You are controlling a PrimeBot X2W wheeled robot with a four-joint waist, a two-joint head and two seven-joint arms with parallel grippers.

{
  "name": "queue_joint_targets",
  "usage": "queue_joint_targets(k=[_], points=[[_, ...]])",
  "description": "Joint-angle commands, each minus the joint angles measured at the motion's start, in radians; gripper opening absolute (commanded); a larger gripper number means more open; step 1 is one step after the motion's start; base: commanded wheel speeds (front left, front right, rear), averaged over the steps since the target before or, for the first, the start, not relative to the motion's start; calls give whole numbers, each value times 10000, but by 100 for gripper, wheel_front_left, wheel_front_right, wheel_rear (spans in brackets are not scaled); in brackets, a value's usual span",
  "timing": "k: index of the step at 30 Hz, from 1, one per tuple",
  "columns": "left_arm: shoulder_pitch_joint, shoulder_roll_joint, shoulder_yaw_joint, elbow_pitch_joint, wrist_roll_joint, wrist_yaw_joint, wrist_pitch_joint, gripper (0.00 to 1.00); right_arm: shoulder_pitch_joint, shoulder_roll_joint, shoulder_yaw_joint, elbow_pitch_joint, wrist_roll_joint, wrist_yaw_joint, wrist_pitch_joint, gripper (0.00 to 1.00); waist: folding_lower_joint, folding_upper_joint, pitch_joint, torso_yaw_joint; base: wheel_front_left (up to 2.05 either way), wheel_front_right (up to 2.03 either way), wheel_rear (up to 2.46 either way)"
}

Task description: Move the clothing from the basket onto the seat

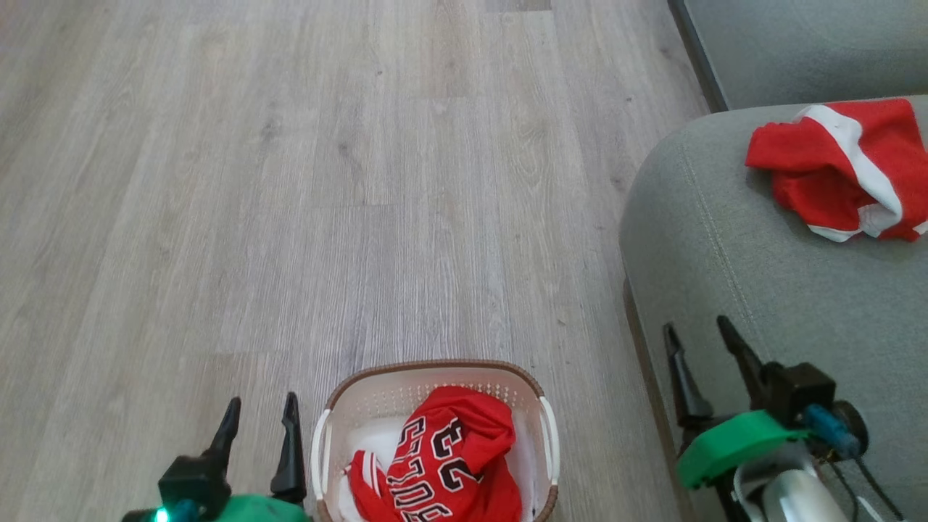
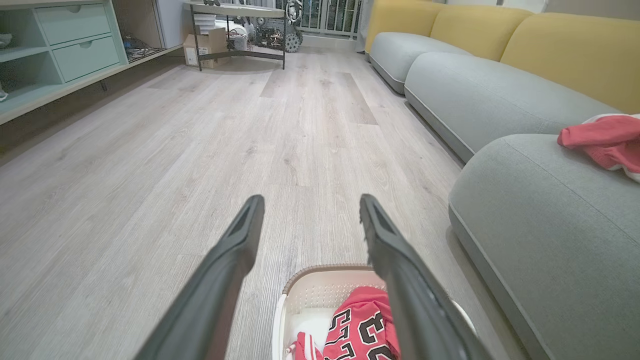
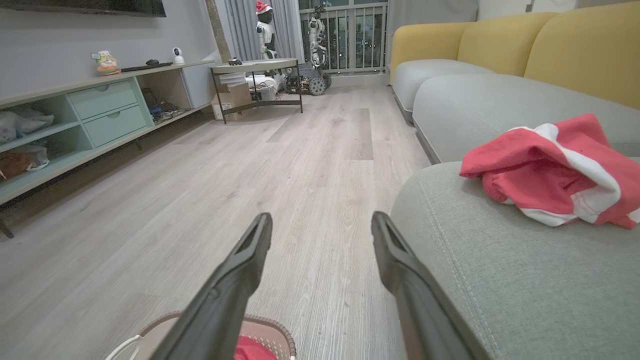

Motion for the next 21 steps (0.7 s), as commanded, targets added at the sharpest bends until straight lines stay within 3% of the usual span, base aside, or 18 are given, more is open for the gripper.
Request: queue_joint_targets(k=[1, 21], points=[[-280, -23, 481, -385, 150, -67, -127, 100, -263, 55, 343, -395, 31, -4, -93, 100, 1, -1, -27, -19, 0, 0, 0], [-110, -569, 1333, -217, 844, -759, -128, 100, -206, 58, 733, -257, 186, -4, -93, 100, 1, -1, 17, -60, 0, 0, 0]])
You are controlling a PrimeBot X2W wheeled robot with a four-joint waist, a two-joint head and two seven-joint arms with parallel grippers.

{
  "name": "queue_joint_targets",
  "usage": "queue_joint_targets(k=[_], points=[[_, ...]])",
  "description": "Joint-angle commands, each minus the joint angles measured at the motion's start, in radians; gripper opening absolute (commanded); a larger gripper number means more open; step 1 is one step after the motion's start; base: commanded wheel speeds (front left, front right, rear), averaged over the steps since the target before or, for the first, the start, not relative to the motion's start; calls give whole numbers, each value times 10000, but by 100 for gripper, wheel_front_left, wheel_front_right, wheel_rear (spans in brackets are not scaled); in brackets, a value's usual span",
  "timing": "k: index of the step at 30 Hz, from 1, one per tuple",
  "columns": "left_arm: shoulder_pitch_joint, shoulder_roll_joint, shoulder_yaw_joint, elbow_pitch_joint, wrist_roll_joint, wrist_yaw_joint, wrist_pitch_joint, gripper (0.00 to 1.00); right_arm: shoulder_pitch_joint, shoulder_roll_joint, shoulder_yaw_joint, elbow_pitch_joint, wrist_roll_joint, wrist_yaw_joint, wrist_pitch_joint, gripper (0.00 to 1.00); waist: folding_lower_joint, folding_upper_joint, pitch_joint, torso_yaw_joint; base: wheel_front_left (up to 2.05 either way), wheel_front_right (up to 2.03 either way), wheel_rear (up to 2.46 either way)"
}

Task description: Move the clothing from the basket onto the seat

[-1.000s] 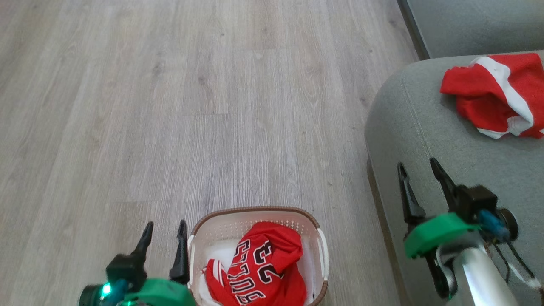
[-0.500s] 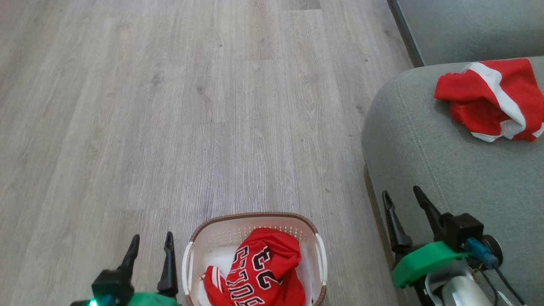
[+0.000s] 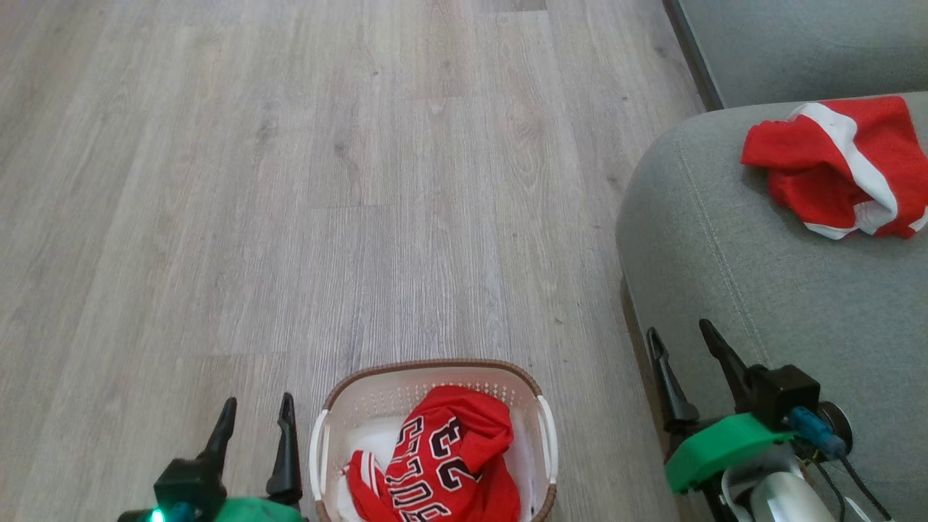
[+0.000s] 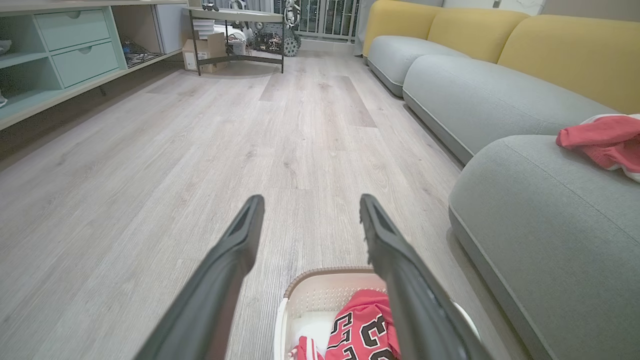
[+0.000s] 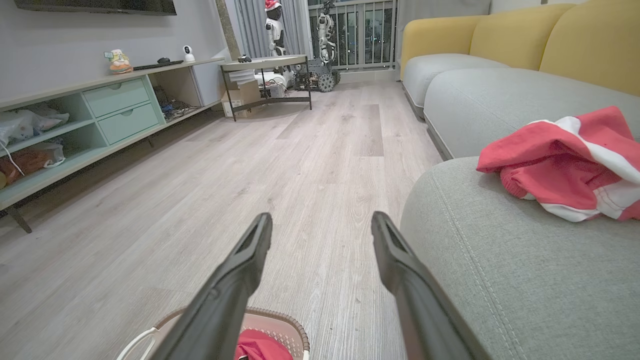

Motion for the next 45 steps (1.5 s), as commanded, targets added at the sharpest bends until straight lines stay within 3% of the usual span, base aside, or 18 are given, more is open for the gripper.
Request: queue_joint_targets(k=[1, 11, 19, 33, 38, 45], points=[[-292, -26, 448, -274, 120, -37, -128, 100, -270, 29, 214, -294, 32, -2, -93, 100, 1, 0, 27, -4, 0, 0, 0], [-734, -112, 3, 296, 548, -480, -128, 100, -329, 29, -114, -531, 2, -2, -93, 100, 1, 0, 622, -62, 0, 0, 0], [-2585, -263, -1027, 1952, 1123, -979, -82, 100, -1177, 29, -624, -1188, -187, -2, -93, 100, 1, 0, 2783, -357, 0, 0, 0], [-7602, -537, -3316, 7240, 2380, -1700, 292, 100, -2995, 30, -1091, -3089, -525, -2, -93, 100, 1, 0, 7084, -803, 0, 0, 0], [-8649, -549, -4064, 8323, 2050, -1802, 314, 100, -3361, 30, -1145, -3676, -556, -2, -93, 100, 1, 0, 7988, -961, 0, 0, 0], [-9451, -551, -5225, 8793, 1337, -1894, 509, 100, -3589, 30, -1140, -4019, -555, -2, -93, 100, 1, 0, 8815, -1165, 0, 0, 0]])
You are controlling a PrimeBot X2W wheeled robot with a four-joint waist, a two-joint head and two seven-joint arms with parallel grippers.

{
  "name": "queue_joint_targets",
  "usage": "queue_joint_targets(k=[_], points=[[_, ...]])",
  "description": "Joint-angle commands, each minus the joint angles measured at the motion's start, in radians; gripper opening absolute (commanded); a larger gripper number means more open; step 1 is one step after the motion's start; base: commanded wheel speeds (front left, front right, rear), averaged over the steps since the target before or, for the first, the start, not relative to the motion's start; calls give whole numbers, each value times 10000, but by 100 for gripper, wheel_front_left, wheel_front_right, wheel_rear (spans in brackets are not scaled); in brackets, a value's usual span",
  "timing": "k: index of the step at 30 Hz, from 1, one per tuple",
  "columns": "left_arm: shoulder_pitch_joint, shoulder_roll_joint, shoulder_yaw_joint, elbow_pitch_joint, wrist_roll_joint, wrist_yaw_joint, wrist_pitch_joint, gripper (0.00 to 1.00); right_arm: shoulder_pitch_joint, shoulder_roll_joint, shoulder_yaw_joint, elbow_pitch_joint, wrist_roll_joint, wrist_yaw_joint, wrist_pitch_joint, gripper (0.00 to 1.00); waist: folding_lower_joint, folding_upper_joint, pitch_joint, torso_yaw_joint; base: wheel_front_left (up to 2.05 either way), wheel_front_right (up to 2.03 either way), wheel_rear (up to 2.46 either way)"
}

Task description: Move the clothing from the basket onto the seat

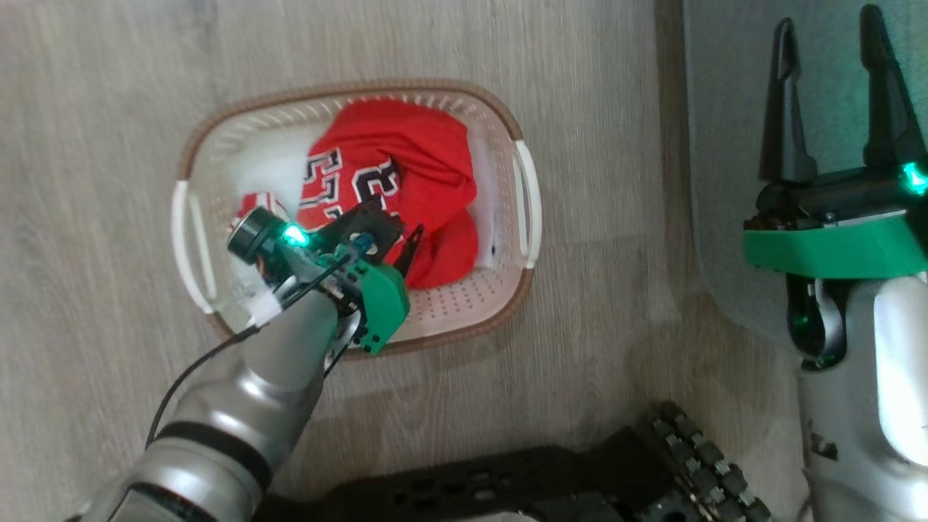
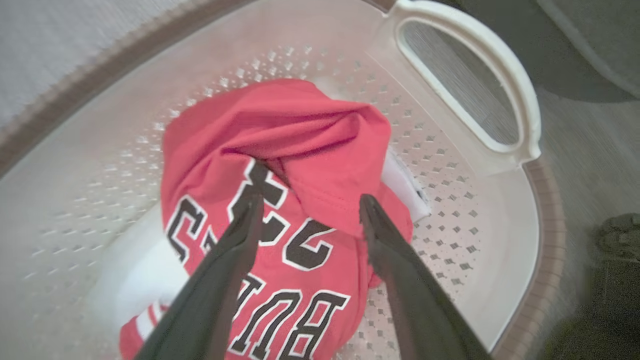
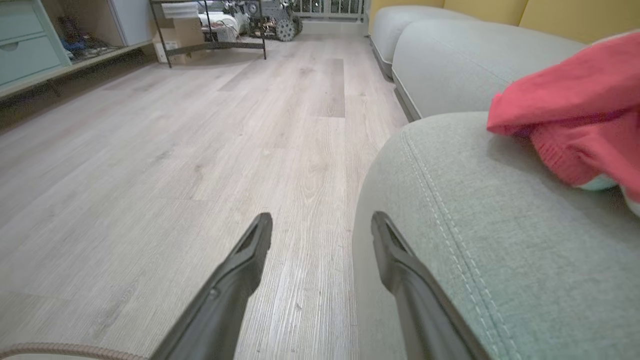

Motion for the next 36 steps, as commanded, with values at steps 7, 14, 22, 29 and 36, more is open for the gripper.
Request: queue_joint_targets(k=[7, 14, 22, 29, 36], points=[[-615, 86, -996, 237, -369, -31, 287, 100, -338, 28, 390, -605, 70, -4, -91, 100, -3, 0, 1054, -458, 0, 0, 0], [-1180, 86, -1375, 1016, -598, 265, 301, 100, -585, 28, 583, -826, 171, -4, -91, 100, -3, 0, 1345, -729, 0, 0, 0], [-1266, 86, -1424, 1572, -1083, 390, 54, 0, -547, 28, 563, -770, 208, -4, -91, 100, -3, 0, 1205, -831, 0, 0, 0], [-801, 86, -1430, 1113, -1625, 452, -488, 0, -420, 28, 641, -323, -17, -4, -92, 100, -3, 0, 144, -622, 0, 0, 0], [145, 216, -894, -453, -2074, 613, -589, 0, 34, 28, 851, 508, -230, -4, -92, 100, -3, 0, -2064, -200, 0, 0, 0]])
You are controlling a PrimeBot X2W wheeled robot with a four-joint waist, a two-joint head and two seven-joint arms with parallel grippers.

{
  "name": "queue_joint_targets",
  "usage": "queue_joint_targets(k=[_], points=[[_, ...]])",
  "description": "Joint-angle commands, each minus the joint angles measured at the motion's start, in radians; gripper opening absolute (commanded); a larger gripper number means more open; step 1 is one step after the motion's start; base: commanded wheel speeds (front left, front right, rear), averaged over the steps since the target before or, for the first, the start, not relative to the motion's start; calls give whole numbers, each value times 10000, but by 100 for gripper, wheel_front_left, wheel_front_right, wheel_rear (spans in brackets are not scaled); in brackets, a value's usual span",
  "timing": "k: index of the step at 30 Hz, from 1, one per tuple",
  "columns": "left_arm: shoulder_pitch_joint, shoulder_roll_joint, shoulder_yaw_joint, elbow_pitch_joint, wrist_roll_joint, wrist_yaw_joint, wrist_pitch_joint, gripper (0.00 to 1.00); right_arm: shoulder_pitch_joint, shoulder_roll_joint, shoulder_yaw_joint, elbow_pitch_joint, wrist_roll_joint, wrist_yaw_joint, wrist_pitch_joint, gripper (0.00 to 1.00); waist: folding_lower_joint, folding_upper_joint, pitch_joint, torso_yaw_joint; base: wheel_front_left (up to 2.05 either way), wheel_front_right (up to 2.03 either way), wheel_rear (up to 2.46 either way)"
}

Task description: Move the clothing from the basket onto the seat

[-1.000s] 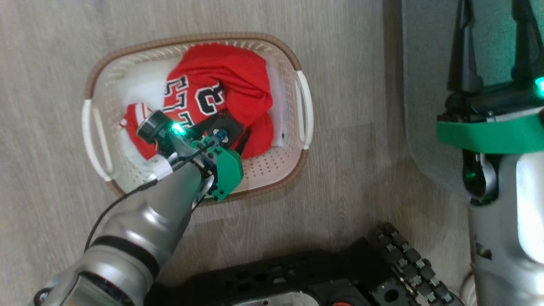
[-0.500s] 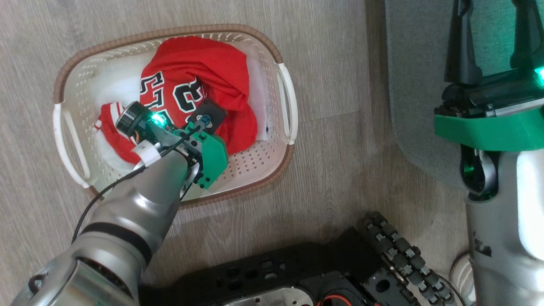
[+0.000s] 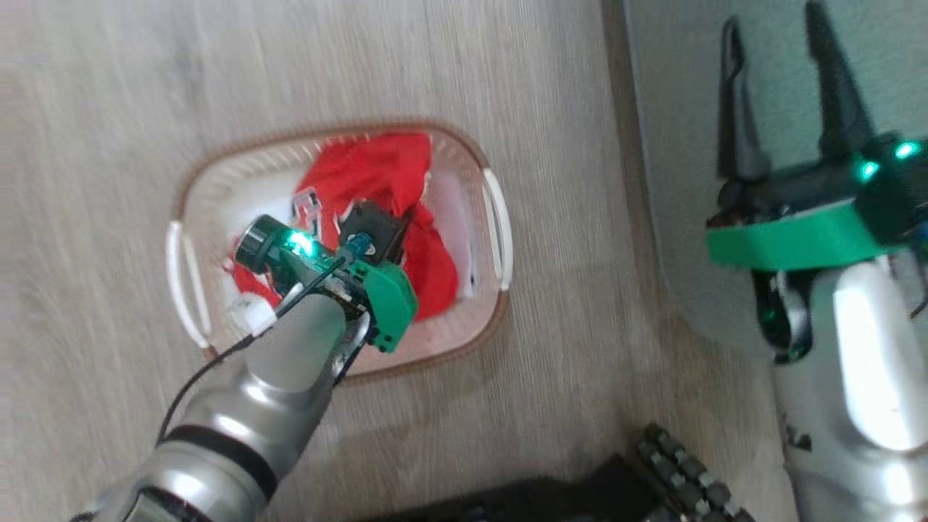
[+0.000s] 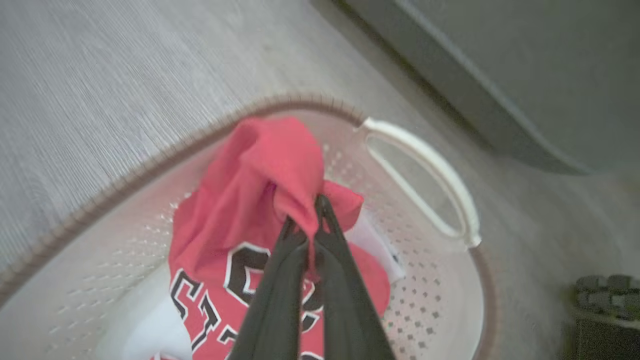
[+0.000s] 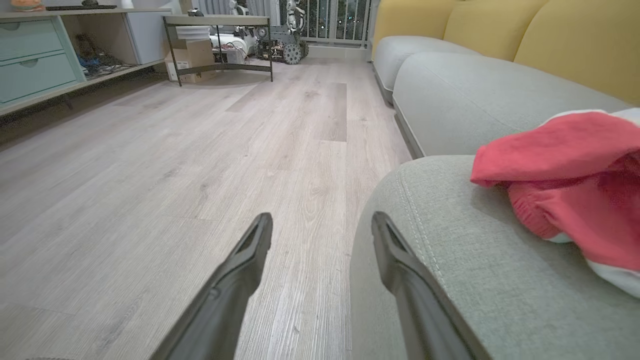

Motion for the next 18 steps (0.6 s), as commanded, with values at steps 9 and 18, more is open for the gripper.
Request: queue_joint_targets(k=[9, 18], points=[[1530, 628, 1361, -2378, -472, -114, -134, 0, 1524, 28, 211, 928, -230, -4, -90, 100, 0, 0, -3722, 755, 0, 0, 0], [1723, 1172, 1404, -3499, -181, -271, -134, 0, 2794, 28, 104, 1820, -260, -4, -90, 100, 0, 0, -6103, 1090, 0, 0, 0]])
